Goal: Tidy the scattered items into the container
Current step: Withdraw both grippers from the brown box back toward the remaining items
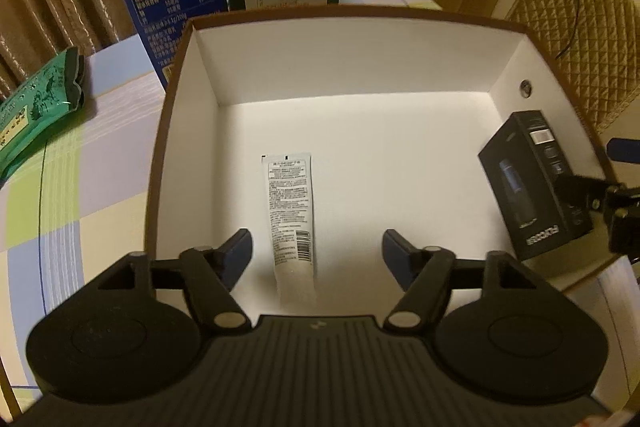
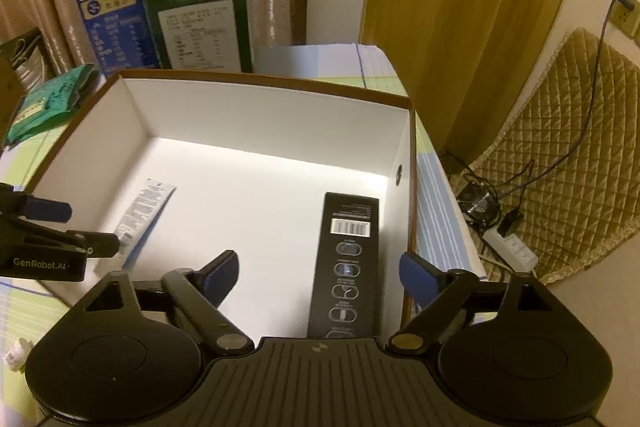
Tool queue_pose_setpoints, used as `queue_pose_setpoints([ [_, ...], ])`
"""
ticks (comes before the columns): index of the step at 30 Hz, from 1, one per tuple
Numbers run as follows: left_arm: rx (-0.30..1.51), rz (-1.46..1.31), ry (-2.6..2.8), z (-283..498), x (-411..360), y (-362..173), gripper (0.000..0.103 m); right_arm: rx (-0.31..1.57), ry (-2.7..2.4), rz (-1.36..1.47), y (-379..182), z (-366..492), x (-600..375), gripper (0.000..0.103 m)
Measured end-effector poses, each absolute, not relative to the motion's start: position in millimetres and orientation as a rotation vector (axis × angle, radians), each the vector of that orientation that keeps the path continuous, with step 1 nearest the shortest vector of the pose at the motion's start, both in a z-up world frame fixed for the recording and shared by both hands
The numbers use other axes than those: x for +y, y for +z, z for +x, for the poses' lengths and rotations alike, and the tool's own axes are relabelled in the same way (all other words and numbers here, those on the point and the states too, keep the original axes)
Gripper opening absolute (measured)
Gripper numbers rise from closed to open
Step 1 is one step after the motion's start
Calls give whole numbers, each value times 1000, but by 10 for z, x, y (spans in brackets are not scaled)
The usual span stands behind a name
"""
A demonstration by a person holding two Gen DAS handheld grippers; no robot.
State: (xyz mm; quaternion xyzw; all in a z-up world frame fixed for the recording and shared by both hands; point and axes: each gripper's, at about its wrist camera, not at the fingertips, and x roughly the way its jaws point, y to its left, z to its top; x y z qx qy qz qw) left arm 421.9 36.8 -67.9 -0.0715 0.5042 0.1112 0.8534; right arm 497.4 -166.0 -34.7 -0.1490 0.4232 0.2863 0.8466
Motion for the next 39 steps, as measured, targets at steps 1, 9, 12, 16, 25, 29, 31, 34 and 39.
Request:
queue_pose_setpoints([
  [1, 1055, -152, 233, 4194, 362, -650, 70, 889, 607, -315, -323, 4950, -1658, 92],
  [9, 1036, -165, 251, 3971, 352, -451, 72, 867, 629, -303, -173, 4736, -1711, 98],
  [12, 1024, -168, 257, 3870, 343, -384, 73, 861, 633, -294, -129, 4657, -1731, 98],
  [16, 1003, -159, 266, 3734, 310, -282, 75, 850, 637, -282, -73, 4555, -1763, 99],
  [25, 960, -142, 267, 3417, 184, -91, 79, 820, 648, -256, 99, 4283, -1857, 100],
  [29, 938, -140, 264, 3254, 135, -23, 79, 804, 653, -240, 153, 4138, -1918, 101],
  [31, 928, -140, 262, 3183, 111, 9, 79, 801, 656, -233, 170, 4068, -1949, 101],
  [34, 914, -143, 256, 3074, 72, 56, 79, 802, 654, -223, 184, 3980, -1995, 101],
  [39, 895, -150, 246, 2895, 24, 123, 79, 797, 659, -208, 222, 3826, -2049, 101],
])
